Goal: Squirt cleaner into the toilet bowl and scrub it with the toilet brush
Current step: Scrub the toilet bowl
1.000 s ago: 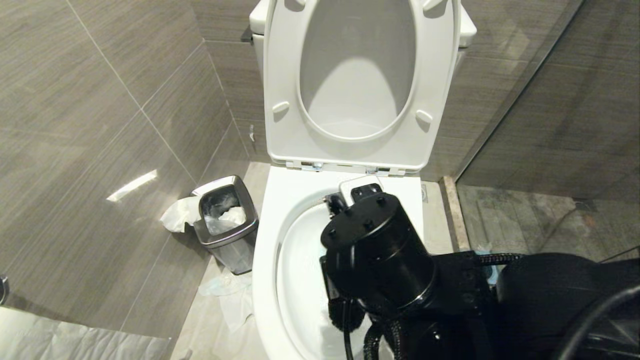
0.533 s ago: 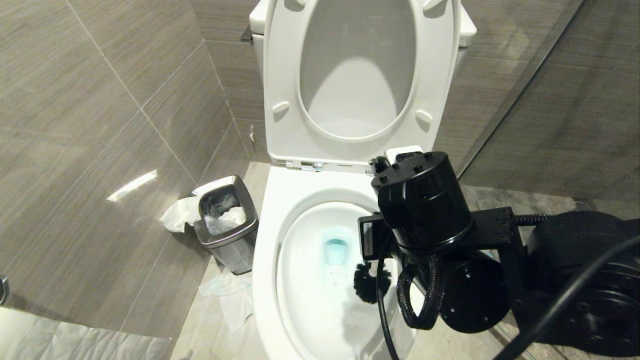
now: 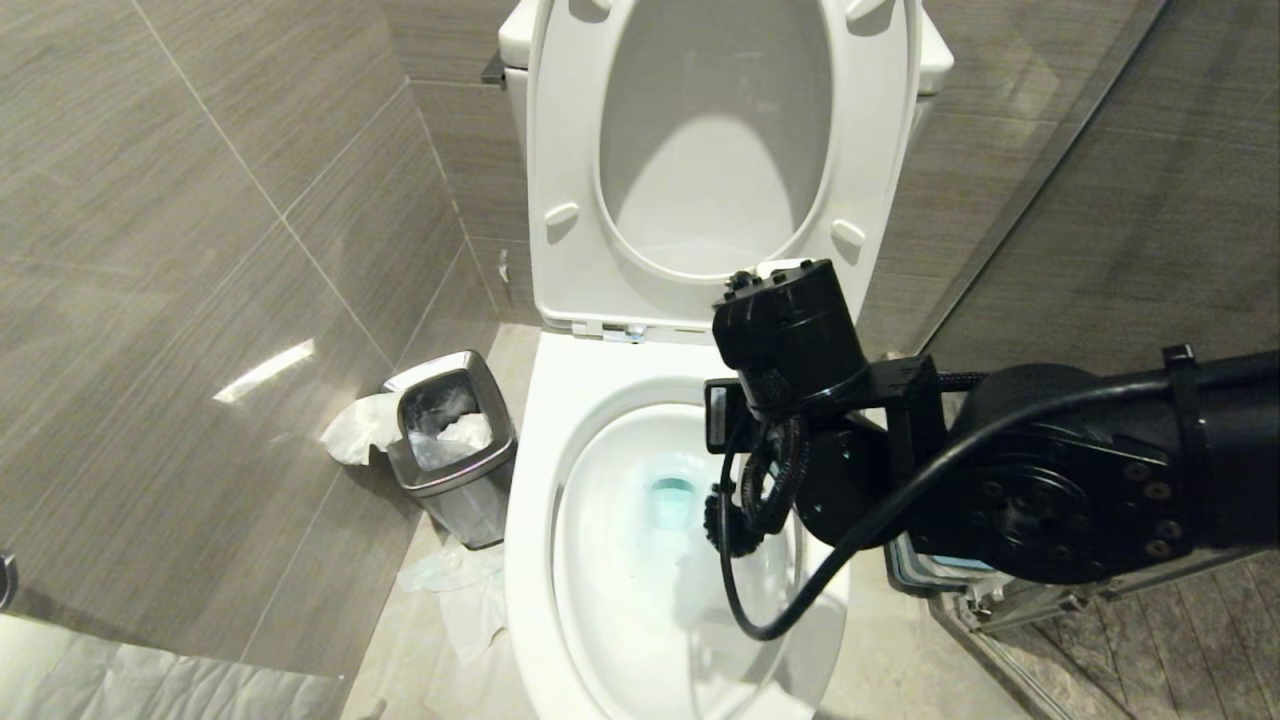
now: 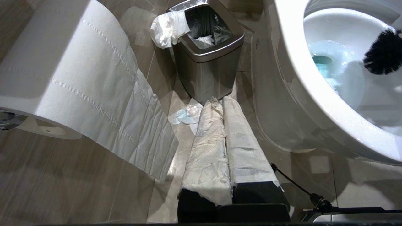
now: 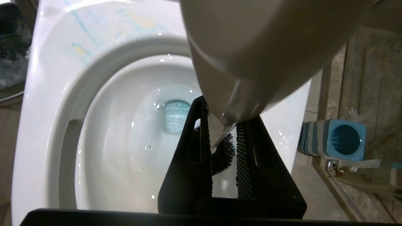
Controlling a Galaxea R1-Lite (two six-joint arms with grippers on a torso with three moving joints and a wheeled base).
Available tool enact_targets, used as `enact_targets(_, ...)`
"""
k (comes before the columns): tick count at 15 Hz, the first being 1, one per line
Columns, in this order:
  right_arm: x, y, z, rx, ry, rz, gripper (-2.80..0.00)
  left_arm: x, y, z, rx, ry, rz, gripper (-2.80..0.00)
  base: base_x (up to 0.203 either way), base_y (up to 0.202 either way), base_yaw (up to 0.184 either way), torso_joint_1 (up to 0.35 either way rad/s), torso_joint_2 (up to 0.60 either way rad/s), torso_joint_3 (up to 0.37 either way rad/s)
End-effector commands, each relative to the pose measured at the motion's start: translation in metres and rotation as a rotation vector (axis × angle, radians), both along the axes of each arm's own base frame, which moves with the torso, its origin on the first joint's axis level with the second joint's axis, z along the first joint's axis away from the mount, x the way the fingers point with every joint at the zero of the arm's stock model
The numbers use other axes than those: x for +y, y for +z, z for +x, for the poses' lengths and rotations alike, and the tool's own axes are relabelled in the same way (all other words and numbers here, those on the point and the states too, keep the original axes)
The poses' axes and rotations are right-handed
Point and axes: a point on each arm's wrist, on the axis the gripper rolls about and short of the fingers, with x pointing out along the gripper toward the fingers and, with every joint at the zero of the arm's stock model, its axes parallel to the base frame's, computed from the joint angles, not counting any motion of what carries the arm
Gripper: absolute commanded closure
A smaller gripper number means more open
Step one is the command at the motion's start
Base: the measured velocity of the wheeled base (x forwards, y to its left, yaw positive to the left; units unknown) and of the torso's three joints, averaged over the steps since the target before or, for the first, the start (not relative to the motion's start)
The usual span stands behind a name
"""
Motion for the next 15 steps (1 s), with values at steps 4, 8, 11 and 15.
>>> enact_targets(4, 0.024, -0.014, 0.037, -0.019, -0.042, -0.014, 0.00, 0.000, -0.001, 0.000, 0.003, 0.001, 0.000, 0.00, 0.000, 0.000, 0.000, 0.000, 0.00, 0.000)
enact_targets(8, 0.048, -0.014, 0.059, -0.064, -0.045, -0.004, 0.00, 0.000, -0.001, 0.000, 0.003, 0.001, 0.000, 0.00, 0.000, 0.000, 0.000, 0.000, 0.00, 0.000)
enact_targets(11, 0.064, -0.013, 0.072, -0.098, -0.040, 0.000, 0.00, 0.000, -0.001, 0.000, 0.003, 0.001, 0.000, 0.00, 0.000, 0.000, 0.000, 0.000, 0.00, 0.000)
enact_targets(15, 0.093, -0.016, 0.057, -0.103, 0.024, -0.016, 0.00, 0.000, -0.001, 0.000, 0.003, 0.001, 0.000, 0.00, 0.000, 0.000, 0.000, 0.000, 0.00, 0.000)
